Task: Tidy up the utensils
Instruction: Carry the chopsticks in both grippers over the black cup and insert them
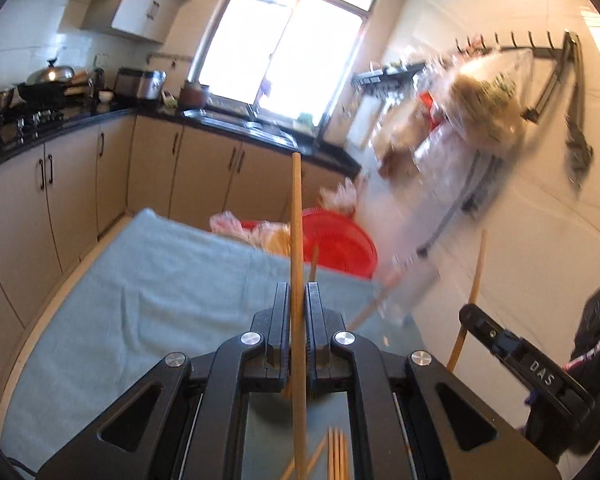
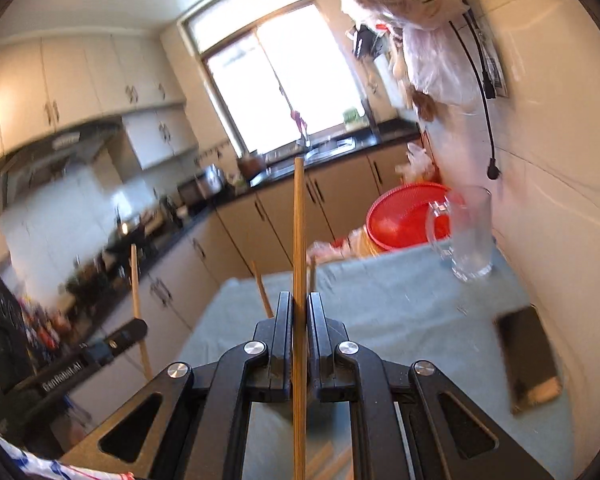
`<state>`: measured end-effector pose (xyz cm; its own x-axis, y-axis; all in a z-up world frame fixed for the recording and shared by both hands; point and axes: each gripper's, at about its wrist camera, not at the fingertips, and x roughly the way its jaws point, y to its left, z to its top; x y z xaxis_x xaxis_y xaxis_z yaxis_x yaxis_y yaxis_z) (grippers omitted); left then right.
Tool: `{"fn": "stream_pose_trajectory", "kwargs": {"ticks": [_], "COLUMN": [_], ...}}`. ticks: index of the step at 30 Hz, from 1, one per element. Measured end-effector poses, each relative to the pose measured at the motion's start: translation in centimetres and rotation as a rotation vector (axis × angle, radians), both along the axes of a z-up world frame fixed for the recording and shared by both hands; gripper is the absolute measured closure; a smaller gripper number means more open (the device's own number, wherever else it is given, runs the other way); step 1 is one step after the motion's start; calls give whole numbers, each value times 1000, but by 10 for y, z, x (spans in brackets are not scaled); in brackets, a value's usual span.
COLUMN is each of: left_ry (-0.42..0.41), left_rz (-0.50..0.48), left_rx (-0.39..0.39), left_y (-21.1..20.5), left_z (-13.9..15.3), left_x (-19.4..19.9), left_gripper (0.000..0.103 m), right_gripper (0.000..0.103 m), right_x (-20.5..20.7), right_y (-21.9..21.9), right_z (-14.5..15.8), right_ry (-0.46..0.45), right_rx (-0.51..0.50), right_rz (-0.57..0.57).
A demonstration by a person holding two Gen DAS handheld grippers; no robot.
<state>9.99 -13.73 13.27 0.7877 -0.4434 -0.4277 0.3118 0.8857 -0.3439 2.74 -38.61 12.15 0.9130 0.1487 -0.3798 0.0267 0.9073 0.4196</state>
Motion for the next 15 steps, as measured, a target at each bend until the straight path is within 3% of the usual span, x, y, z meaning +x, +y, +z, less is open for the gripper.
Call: {"fn": "stream_pose_trajectory", "kwargs": {"ticks": [7,15], "left_ry": [-6,23], "left_rz": [29,18], "left_rx": [-6,20], "left_y": [-33,-52], "left_z": [-9,-40], "left_x": [57,85], "left_gripper": [97,97], "right_gripper": [96,96], "right_x": [52,76], "right_y": [-27,-33], "right_z": [-15,-36], "right_ry": [-41,-30], "right_rx": [179,228], "right_rz": [-86,-119]}}
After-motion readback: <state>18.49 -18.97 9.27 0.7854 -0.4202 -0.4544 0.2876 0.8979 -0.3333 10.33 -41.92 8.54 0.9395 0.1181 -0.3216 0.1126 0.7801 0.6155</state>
